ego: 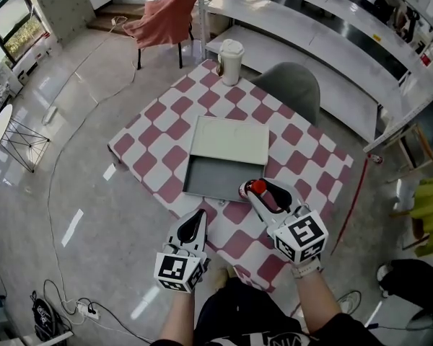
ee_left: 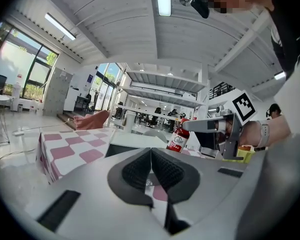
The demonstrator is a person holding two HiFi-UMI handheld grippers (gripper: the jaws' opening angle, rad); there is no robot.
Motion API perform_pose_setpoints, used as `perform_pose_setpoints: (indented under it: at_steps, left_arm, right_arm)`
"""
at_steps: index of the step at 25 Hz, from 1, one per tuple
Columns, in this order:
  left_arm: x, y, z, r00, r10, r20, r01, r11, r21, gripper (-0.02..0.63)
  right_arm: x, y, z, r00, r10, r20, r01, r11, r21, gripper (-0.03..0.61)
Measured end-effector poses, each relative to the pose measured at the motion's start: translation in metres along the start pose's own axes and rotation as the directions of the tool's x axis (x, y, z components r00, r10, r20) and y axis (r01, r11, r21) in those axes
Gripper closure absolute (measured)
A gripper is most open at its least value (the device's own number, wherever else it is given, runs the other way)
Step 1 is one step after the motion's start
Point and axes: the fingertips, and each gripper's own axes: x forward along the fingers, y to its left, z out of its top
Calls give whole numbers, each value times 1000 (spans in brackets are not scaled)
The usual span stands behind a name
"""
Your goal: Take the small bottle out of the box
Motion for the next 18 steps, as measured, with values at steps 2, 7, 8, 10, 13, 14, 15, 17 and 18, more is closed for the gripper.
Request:
perform_pose_setpoints:
  at_steps: [2, 7, 8, 10, 13, 14, 15, 17, 18]
  left_arm:
    - [-2, -3, 3, 1000, -17, 18, 16, 1000, 16, 600]
    - [-6, -7, 12, 1000, -13, 5, 13, 1000, 25, 600]
    - [-6, -9, 14, 1000, -14, 4, 14, 1000, 26, 600]
    - [-8, -11, 17, 1000, -21, 10, 20, 999, 27, 600]
    - [-10, -13, 20, 1000, -22, 15, 22, 999, 24, 600]
    - [-12, -15, 22, 1000, -24, 18, 24, 1000, 20, 600]
    - [-13, -17, 23, 999, -28, 23, 28, 999, 18, 600]
    - [-16, -20, 27, 999, -33, 30, 33, 999, 22, 600]
    - [-17, -21, 28, 999, -34, 32, 34, 999, 25, 600]
  right_arm:
    - [-4, 2, 3, 1000, 1, 6, -1, 1000, -4, 434]
    - [-13, 5, 9, 1000, -2, 23, 2, 1000, -12, 434]
    - [-15, 5, 10, 1000, 0, 24, 1, 1000, -11, 434]
    - [-18, 6, 11, 1000, 4, 25, -4, 1000, -9, 434]
    - [-23, 7, 15, 1000, 4, 28, -3, 1000, -16, 434]
    - [-25, 7, 16, 1000, 3, 29, -3, 1000, -19, 434]
    - [-27, 9, 17, 999, 4, 32, -3, 1000, -21, 434]
    - [-32, 11, 20, 999, 4, 40, -3, 1000, -26, 434]
    - [-34, 11, 22, 999, 3, 45, -2, 1000, -30, 434]
